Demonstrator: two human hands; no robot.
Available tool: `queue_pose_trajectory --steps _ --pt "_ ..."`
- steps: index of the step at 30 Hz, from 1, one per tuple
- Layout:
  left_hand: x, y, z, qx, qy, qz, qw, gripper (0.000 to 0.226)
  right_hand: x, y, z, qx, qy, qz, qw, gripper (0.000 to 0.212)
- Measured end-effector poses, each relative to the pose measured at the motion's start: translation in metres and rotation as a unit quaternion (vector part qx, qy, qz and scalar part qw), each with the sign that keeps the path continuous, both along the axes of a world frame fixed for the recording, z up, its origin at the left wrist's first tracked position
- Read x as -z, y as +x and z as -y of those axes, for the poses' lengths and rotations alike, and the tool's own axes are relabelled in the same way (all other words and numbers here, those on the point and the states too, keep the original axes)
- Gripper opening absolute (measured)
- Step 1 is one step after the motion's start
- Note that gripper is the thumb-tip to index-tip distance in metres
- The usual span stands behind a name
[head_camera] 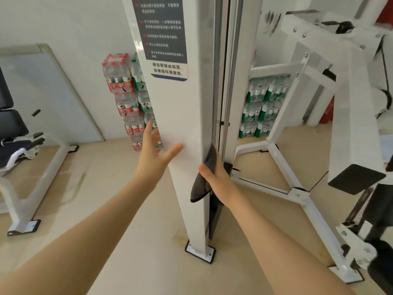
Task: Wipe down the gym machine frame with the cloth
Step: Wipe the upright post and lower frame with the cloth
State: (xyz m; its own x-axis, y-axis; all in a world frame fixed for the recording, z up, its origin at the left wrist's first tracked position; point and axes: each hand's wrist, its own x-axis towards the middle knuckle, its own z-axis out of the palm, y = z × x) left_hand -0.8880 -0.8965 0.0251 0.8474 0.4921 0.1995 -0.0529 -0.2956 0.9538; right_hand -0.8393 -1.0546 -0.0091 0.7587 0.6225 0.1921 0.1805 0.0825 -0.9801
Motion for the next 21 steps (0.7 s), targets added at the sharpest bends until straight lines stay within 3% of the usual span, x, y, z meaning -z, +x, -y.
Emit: queue_pose_trajectory --steps 4,10,14,18,21 --pt "0.042 -0.004 0.003 0.032 0.04 -0.065 0.997 0.071 0.008 0.007 -0.001 0.015 -0.034 -0.029 0.999 0.065" --pt "0.067 -0.005 0.002 0.038 0.032 -0.089 0.995 0.073 -0.028 0.02 -0.009 0.026 0.04 -0.01 0.999 0.08" --pt "0.085 -0.006 0.004 0.035 0.036 -0.109 0.993 0.069 0.04 0.017 -0.004 0.016 -0.051 -0.081 0.995 0.088" --pt "0.111 -0.012 0.004 0.029 0.023 -0.14 0.989 0.072 0.119 0.004 -0.001 0.005 -0.172 -0.184 0.968 0.084" --pt "0.123 -0.013 0.002 0.031 0.012 -0.142 0.989 0.073 0.128 0.003 -0.005 0.039 -0.18 -0.208 0.96 0.079"
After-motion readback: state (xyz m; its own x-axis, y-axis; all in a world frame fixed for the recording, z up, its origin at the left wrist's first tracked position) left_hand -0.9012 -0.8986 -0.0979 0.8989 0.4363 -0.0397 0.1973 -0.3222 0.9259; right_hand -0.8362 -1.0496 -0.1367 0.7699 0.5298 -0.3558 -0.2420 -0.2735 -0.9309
